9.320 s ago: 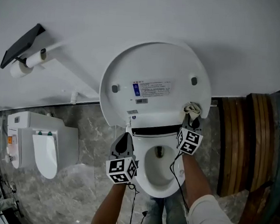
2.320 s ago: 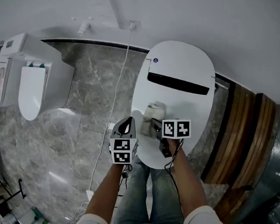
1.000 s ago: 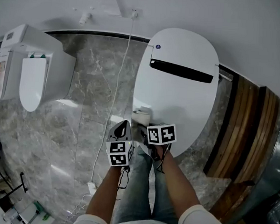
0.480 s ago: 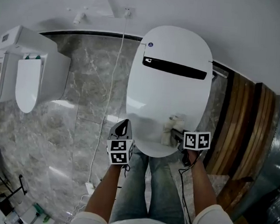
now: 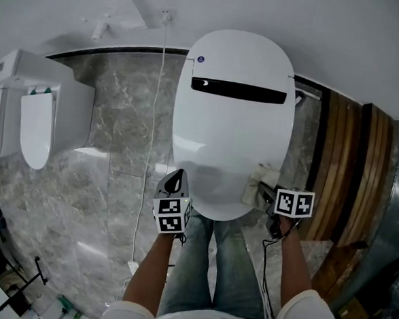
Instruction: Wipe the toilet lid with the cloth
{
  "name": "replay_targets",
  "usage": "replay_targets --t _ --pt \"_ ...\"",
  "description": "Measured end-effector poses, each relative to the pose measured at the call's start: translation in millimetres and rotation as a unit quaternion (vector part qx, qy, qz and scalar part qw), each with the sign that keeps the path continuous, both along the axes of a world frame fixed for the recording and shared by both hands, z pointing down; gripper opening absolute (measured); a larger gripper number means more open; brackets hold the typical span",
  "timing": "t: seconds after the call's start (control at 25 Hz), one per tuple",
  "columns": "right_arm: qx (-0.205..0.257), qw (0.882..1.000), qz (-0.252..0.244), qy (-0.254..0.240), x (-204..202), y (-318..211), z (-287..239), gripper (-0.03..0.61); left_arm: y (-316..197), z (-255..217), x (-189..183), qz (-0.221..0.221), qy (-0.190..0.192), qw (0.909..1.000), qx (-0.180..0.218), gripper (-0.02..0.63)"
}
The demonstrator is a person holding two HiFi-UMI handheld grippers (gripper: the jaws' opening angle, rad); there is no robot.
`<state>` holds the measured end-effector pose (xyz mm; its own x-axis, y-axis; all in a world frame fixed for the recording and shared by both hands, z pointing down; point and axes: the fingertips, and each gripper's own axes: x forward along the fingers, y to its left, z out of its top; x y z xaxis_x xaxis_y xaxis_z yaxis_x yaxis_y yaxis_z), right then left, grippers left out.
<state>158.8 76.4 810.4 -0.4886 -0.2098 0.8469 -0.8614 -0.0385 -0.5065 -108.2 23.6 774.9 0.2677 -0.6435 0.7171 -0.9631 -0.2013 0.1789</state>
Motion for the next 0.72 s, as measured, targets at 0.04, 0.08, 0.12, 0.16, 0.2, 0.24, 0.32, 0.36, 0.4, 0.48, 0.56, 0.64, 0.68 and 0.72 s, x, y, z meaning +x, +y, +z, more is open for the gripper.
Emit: replay_targets --t 0.04,0.08,0.12,0.16,0.2,0.24,0.32,0.36,0.4,0.48,0.56,0.64,0.68,0.72 --pt "0.009 1.0 -0.011 -0.02 -17 2 -7 0.092 0 0 -1 -0.001 0.0 1.0 0.001 0.014" --pt "0.013 0.999 -0.025 -0.046 -38 6 -11 0.092 1 0 -2 -0.002 0.0 1.0 0.001 0.014" --pt "0.011 0.997 -0.041 -0.071 -61 13 -13 0.092 1 0 -4 -0.004 -0.001 1.0 0.001 0.014" --pt "0.006 0.994 -0.061 -0.089 -85 22 -13 0.092 2 0 -6 -0.006 -0.003 1.0 -0.001 0.014" --pt "0.001 0.991 -0.083 -0.103 -109 30 -12 0.092 4 0 -8 -0.01 -0.003 0.9999 -0.002 0.014" --pt "-0.003 0.988 -0.105 -0.114 -133 37 -10 0.092 5 0 -9 -0.013 -0.004 0.9999 -0.003 0.014" --pt "-0.013 0.981 -0.147 -0.13 -176 51 -5 0.092 6 0 -10 -0.017 -0.003 0.9998 -0.004 0.014" --pt "-0.017 0.977 -0.166 -0.133 -195 57 -3 0.092 7 0 -11 -0.018 -0.003 0.9998 -0.003 0.014" --pt "-0.017 0.974 -0.185 -0.133 -210 60 -3 0.092 7 0 -12 -0.018 -0.003 0.9998 -0.003 0.014" --pt "-0.016 0.969 -0.215 -0.125 -230 63 -1 0.092 10 2 -14 -0.021 -0.003 0.9998 -0.003 0.014" --pt "-0.022 0.968 -0.227 -0.103 -232 67 9 0.092 12 3 -16 -0.025 -0.004 0.9997 -0.007 0.014" --pt "-0.031 0.972 -0.216 -0.084 -220 69 18 0.092 15 5 -17 -0.028 -0.003 0.9996 -0.009 0.014" --pt "-0.036 0.975 -0.205 -0.082 -212 69 20 0.092 16 6 -17 -0.028 -0.003 0.9995 -0.01 0.014" --pt "-0.042 0.977 -0.19 -0.084 -202 70 21 0.092 17 6 -17 -0.028 -0.002 0.9995 -0.01 0.014"
